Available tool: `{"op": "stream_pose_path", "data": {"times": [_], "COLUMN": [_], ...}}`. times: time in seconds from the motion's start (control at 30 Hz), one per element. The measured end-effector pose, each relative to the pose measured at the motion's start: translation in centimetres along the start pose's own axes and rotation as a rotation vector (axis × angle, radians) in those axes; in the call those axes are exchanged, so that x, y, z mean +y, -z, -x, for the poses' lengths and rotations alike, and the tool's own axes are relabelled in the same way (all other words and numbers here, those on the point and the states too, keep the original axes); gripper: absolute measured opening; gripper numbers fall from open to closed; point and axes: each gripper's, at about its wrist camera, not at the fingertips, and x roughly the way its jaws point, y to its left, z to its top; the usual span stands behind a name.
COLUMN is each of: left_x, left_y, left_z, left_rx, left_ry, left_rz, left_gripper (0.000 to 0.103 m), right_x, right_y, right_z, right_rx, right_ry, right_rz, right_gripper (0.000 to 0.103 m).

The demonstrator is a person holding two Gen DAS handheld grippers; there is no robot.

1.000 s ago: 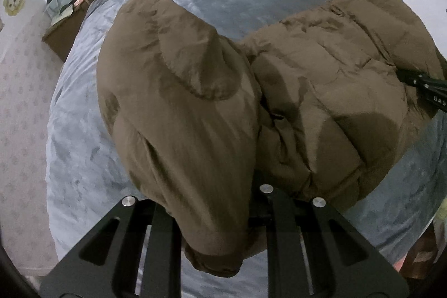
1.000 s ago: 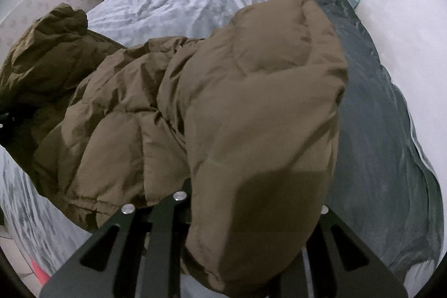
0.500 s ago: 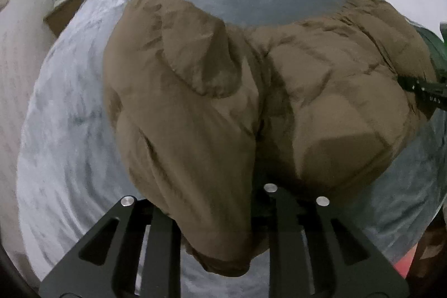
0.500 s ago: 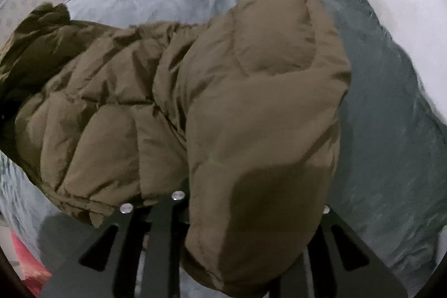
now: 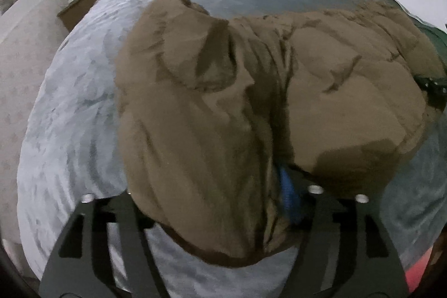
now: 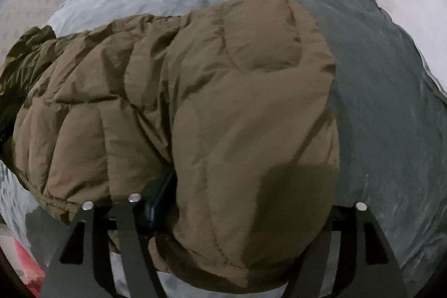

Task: Fold large clothes
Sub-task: 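Open both grippers and pull them back from the folded jacket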

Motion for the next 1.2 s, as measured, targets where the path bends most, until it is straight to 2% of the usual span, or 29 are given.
{"op": "stream_pose_path", "data": {"times": [0.17, 0.3, 0.4, 0.53, 0.67, 0.8, 0.9, 1.07, 1.2], "left_x": [2.1, 1.7, 2.5, 3.6, 5.1, 5.9, 4.7, 4.8, 4.1], "left_y": [1.3, 2.0, 2.5, 3.6, 4.7, 5.7, 4.9, 5.4, 4.8], "left_z": [0.3, -0.3, -0.2, 0.0, 0.0, -0.4, -2.5, -3.3, -4.0], "left_rx": [-0.007, -0.029, -0.04, -0.051, -0.055, -0.045, -0.017, -0.008, -0.006], "left_ry": [0.039, 0.006, 0.001, -0.001, -0.003, -0.007, -0.023, -0.036, -0.044], "left_rz": [0.065, 0.068, 0.089, 0.125, 0.159, 0.163, 0.169, 0.176, 0.172], "left_gripper": [0.087, 0.096, 0.097, 0.097, 0.098, 0.1, 0.1, 0.1, 0.1], "right_x": [-0.9, -1.4, -2.6, -4.7, -6.1, -6.1, -5.9, -5.1, -4.8], "right_y": [0.3, 1.1, 2.0, 3.1, 3.6, 3.6, 3.4, 3.5, 3.7], "right_z": [0.4, 1.4, 2.5, 3.9, 3.6, 2.0, 0.6, -0.7, -0.8], "right_rx": [-0.018, -0.039, -0.059, -0.109, -0.118, -0.104, -0.104, -0.102, -0.101], "right_ry": [-0.016, -0.026, -0.041, 0.003, 0.046, 0.073, 0.09, 0.122, 0.152], "right_rz": [-0.034, -0.04, -0.075, -0.121, -0.148, -0.159, -0.172, -0.161, -0.143], "right_gripper": [0.075, 0.076, 0.085, 0.086, 0.086, 0.086, 0.086, 0.087, 0.092]}}
